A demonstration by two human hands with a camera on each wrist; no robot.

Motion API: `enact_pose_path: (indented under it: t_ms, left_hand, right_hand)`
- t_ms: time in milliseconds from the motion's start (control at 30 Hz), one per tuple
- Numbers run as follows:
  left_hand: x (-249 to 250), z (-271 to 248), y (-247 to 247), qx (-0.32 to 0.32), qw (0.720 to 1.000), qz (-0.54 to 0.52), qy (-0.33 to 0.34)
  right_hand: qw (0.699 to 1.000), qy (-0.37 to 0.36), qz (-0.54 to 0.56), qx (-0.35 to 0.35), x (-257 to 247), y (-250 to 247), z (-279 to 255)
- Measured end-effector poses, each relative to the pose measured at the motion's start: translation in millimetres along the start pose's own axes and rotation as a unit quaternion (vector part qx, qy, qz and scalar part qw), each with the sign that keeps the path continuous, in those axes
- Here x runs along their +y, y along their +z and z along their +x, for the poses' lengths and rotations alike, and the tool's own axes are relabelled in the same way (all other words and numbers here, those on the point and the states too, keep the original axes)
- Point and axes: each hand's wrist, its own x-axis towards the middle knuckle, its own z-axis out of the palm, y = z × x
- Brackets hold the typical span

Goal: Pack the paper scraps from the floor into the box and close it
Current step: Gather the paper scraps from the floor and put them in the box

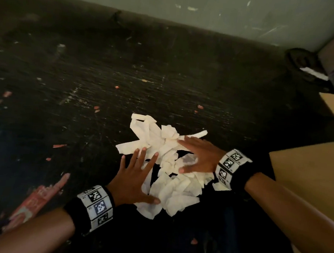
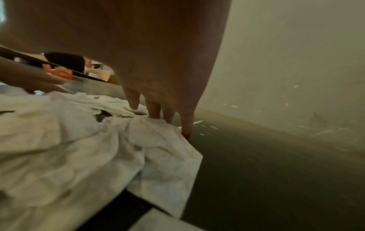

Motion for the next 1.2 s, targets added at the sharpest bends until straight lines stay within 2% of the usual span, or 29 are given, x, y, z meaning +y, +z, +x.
enact_pose_path:
  t_ms: [167, 267, 333, 500, 700, 867, 1200]
  left_hand:
    - [-11, -20, -8, 0.065, 0.995, 0.065, 0.041]
    - [-18, -24, -10, 0.065, 0.991, 0.102, 0.061]
    - [-20, -18, -7, 0.058, 0.991, 0.11, 0.047]
    - [-16, 1, -8, 0.083, 0.992, 0.093, 0.035]
    - [-17, 24, -12, 0.028, 0.999, 0.018, 0.025]
    - [-17, 21, -11, 0.051, 0.998, 0.004, 0.036]
    - [-6, 6, -9, 0.1, 0.986, -0.106, 0.078]
  right_hand:
    - [0.998, -0.034, -0.044, 0.019, 0, 17, -10]
    - [0.993, -0.054, -0.099, 0.019, -8, 29, -12]
    - [0.99, -0.056, -0.127, 0.025, -14, 38, -10]
    - [0.987, -0.042, -0.141, 0.066, -20, 38, 3]
    - [0.993, -0.031, -0.11, 0.033, -24, 33, 25]
    - [0.995, -0.034, -0.074, 0.052, -37, 30, 25]
    - [0.996, -0.026, -0.013, 0.08, -58, 35, 2]
